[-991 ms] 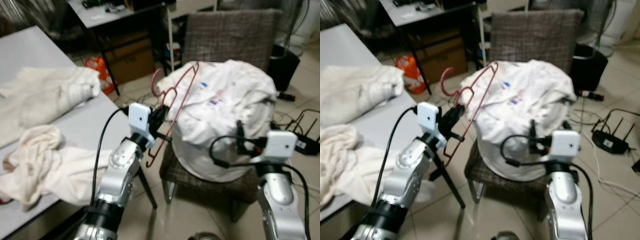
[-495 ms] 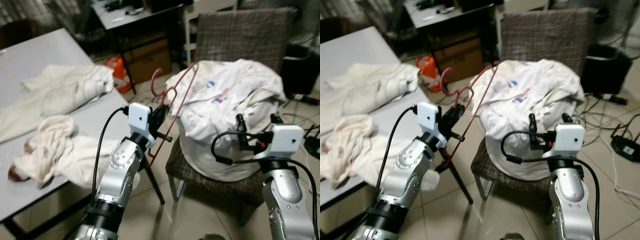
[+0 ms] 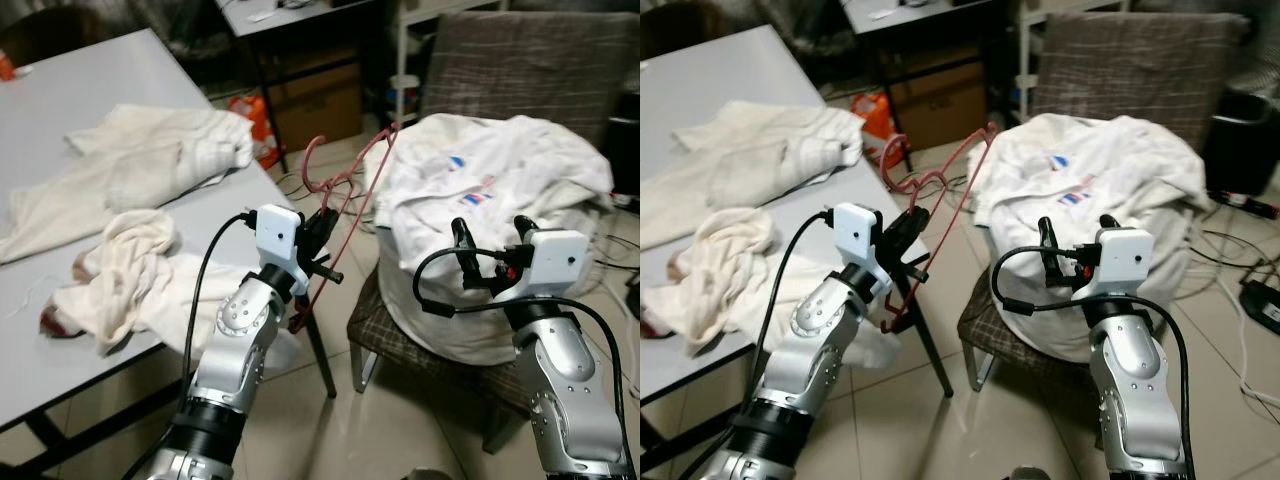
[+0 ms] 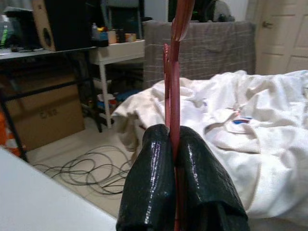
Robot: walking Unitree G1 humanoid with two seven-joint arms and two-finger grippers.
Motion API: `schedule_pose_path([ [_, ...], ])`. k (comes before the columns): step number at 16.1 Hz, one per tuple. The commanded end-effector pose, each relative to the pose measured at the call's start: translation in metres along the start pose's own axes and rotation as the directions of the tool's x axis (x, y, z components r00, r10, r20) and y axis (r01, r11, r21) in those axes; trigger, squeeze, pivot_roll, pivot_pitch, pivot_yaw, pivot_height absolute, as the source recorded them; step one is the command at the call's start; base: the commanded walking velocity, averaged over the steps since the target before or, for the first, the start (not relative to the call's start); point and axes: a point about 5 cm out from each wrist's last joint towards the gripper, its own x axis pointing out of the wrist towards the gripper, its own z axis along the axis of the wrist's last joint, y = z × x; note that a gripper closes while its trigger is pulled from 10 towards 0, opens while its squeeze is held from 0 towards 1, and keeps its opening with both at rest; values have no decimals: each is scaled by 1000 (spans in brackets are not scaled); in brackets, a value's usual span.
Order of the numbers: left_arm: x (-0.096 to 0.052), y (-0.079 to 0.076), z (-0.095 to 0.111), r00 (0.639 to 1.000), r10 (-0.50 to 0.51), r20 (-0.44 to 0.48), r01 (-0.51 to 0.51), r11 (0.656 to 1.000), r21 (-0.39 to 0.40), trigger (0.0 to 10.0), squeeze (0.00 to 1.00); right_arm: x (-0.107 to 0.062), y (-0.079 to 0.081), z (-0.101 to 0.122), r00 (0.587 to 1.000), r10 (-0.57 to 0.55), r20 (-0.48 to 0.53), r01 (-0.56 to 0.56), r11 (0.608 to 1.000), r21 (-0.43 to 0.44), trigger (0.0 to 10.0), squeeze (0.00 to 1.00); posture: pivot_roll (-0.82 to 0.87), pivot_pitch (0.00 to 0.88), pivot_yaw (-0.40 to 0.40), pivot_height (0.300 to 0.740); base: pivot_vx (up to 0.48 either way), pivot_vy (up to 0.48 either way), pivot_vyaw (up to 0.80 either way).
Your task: Hang hanger
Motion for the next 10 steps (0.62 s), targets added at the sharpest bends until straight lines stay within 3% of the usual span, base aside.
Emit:
schedule_pose_path([
  [1,-2,5,3,1000,16,5,-16,1000,18,10000,0,0,2,2,1000,9,0,-9,1000,3,10000,0,-223,0,158,740,0,0,0],
  [3,-4,5,3,1000,20,5,-20,1000,21,10000,0,-4,5,3,1000,-24,2,24,999,25,10000,0,-218,0,152,740,0,0,0],
  [6,-6,11,-3,998,51,-21,-50,997,52,10000,0,-24,6,-13,995,-94,-36,94,996,-7,10000,0,-225,0,154,740,0,0,0],
  [9,-28,42,-25,972,189,-139,-171,976,131,10000,0,-36,-2,-23,984,-167,-64,167,986,-12,10000,0,-236,0,168,740,0,0,0],
  [10,-41,58,-37,941,272,-199,-248,959,140,10000,0,-35,-4,-24,983,-172,-69,171,985,-18,10000,0,-231,0,158,740,0,0,0],
])
